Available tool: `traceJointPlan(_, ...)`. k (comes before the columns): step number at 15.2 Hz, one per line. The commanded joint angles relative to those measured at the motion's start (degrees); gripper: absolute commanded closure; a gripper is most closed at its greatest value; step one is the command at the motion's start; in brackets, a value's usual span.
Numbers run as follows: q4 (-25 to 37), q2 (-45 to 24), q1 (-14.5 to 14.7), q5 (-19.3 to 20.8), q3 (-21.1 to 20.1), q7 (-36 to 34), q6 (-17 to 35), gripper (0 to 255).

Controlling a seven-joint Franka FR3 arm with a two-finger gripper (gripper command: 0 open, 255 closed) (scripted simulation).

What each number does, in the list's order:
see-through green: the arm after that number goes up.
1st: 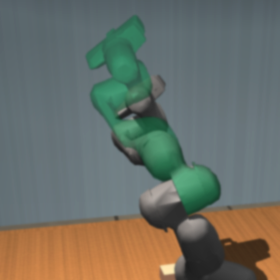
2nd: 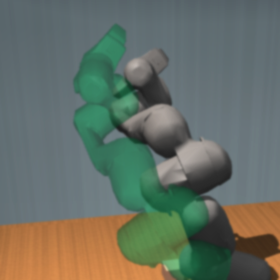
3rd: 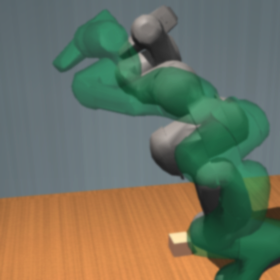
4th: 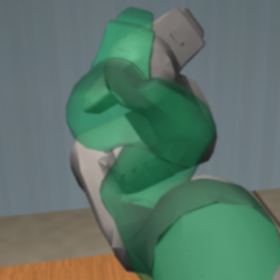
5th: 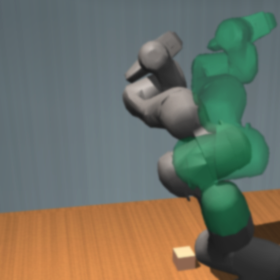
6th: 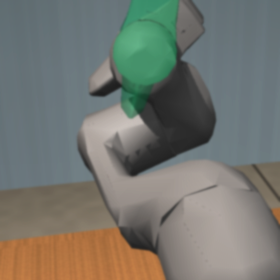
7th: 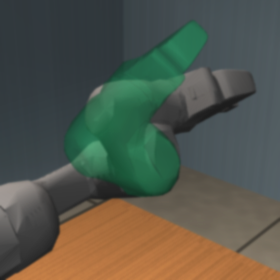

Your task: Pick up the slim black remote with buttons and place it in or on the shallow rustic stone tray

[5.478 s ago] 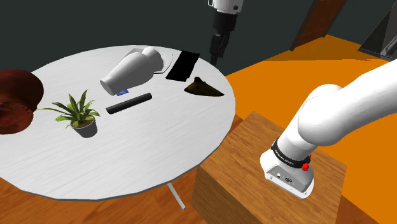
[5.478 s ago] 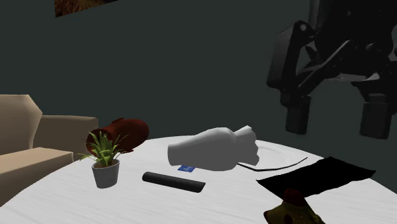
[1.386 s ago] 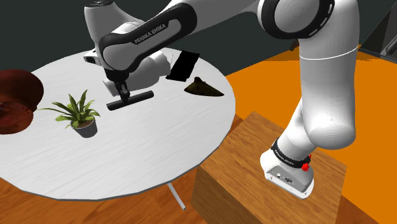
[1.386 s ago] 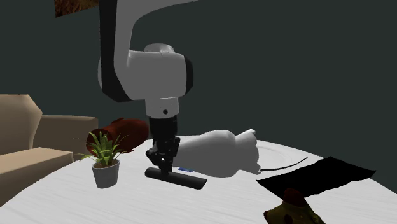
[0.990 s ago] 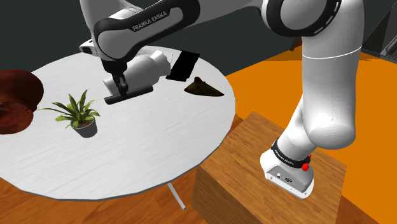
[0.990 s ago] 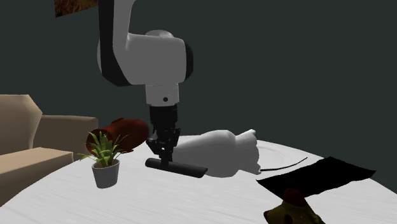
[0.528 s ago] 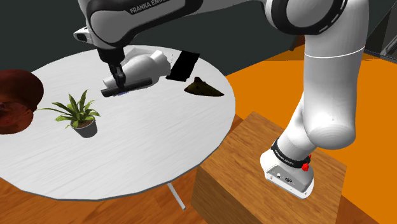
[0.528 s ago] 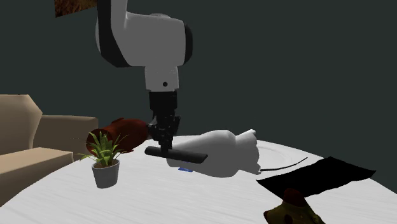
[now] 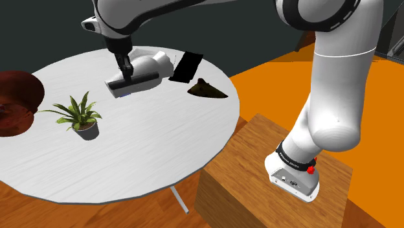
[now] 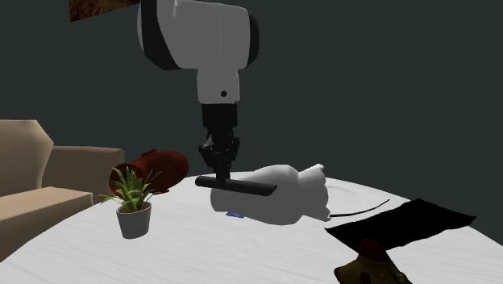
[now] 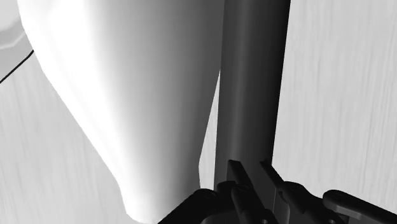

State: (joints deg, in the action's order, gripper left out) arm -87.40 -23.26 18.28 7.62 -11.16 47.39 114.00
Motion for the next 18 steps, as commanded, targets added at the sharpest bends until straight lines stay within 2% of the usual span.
traceJointPlan(1,-1.62,1.25,-1.63,-0.54,0.44,2.12,0.53,255)
traceJointPlan(9,-6.97,4.70,-8.82,-2.72,2.99,12.12,3.02,255)
traceJointPlan(18,-7.26,4.65,-16.41,-4.78,6.22,23.59,3.76,255)
